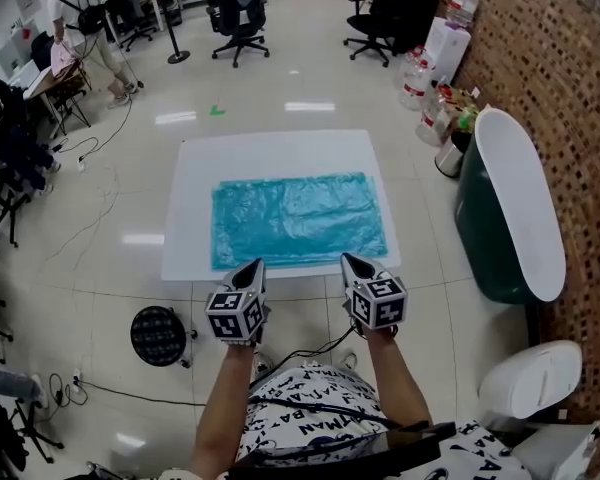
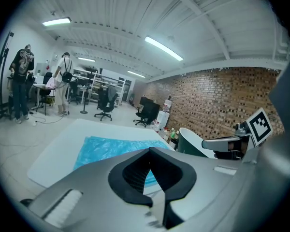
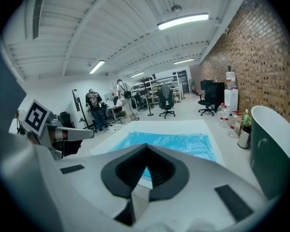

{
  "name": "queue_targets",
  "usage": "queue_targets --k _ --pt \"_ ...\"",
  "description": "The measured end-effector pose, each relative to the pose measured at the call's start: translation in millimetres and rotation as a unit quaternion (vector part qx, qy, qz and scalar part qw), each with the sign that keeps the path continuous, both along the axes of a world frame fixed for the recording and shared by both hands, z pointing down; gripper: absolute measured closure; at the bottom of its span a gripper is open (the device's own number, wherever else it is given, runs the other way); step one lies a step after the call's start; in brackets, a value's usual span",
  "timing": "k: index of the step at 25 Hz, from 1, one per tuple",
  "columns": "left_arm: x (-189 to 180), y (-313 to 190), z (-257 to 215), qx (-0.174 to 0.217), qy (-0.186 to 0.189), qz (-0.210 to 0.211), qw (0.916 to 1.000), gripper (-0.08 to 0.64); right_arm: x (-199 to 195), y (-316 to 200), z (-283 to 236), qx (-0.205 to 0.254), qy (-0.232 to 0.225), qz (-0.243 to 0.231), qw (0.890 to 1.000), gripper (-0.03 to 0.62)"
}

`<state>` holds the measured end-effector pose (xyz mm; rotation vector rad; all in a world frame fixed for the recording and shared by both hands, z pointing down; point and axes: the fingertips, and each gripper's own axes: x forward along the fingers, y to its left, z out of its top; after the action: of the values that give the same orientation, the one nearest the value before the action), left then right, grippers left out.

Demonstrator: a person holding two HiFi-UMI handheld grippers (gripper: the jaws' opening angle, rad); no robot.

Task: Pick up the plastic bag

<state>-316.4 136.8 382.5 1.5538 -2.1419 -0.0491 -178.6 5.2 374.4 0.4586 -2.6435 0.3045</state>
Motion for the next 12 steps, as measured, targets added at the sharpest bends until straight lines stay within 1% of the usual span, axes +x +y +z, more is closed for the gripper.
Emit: queue_targets --k 3,6,12 --pt "-4.9 2.3 -0.1 -0.001 0.001 -0.002 1.0000 0.560 -1.4 2.2 -2.2 0.011 0.008 0.000 1.000 0.590" --pt "-6.6 5.0 0.7 0.000 0.003 0.000 1.0000 0.560 -4.3 5.8 -2.3 0.013 0.010 0.000 1.000 0.590" --pt "0.4 0.7 4.2 -0.004 0.006 0.002 1.0000 0.560 -1.5 4.7 2.5 0.013 0.019 -0.007 1.000 0.591"
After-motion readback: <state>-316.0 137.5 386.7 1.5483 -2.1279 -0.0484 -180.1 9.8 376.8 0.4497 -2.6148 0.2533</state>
